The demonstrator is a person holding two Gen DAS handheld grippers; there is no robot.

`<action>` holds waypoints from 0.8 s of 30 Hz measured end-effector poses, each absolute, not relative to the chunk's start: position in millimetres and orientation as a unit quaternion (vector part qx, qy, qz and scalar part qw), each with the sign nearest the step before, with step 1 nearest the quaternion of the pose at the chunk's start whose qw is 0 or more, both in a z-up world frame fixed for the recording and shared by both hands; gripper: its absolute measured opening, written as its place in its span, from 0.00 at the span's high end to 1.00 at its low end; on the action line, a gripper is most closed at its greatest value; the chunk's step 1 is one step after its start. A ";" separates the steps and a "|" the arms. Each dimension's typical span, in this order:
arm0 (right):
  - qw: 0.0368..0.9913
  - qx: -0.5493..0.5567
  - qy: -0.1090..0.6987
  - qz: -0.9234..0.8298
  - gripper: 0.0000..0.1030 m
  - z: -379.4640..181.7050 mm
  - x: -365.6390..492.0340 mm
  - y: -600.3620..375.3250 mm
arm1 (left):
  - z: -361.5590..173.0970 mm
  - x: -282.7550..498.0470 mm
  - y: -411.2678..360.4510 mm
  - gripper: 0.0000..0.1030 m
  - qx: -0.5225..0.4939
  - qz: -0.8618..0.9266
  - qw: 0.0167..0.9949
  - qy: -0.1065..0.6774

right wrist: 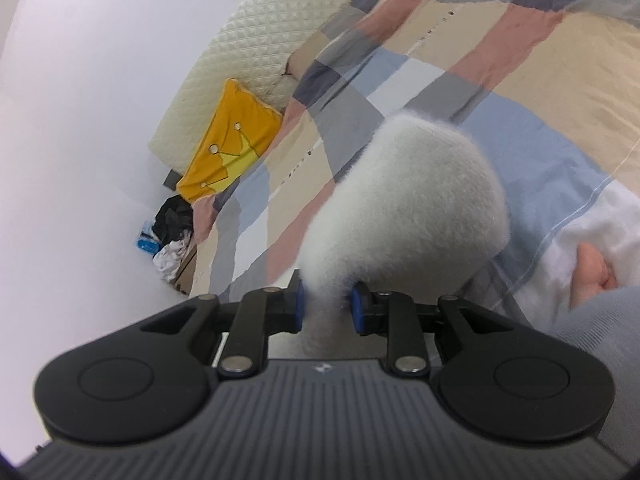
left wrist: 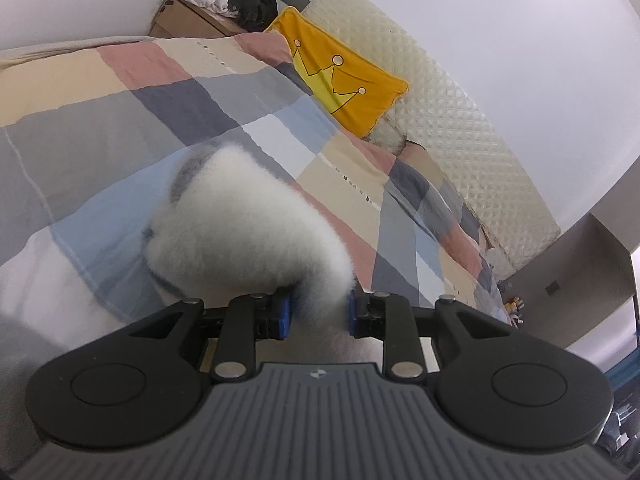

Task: Fold large clothes
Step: 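Lift the sweater edge with both grippers and fold it over the rest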

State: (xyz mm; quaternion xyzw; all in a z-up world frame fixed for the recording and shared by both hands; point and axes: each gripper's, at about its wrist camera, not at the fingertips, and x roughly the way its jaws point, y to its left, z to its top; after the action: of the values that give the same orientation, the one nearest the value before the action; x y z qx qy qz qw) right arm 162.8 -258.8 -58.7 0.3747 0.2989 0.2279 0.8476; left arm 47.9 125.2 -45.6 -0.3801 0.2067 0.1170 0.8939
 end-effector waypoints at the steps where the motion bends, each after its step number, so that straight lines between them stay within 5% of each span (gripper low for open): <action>1: 0.846 0.379 0.301 0.224 0.74 -59.0 168.0 -257.1 | -45.1 54.4 125.6 0.71 -0.377 0.118 0.895 0.209; 24: 0.834 0.390 0.359 0.149 0.69 -101.0 300.4 -210.1 | -85.6 241.5 163.7 0.66 -0.319 0.117 0.899 0.278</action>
State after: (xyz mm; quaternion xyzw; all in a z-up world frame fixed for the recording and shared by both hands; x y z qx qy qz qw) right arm 300.4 -210.1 -101.0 0.3903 0.3594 0.1488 0.8345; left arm 241.5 163.7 -85.6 -0.3186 0.2778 0.1168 0.8987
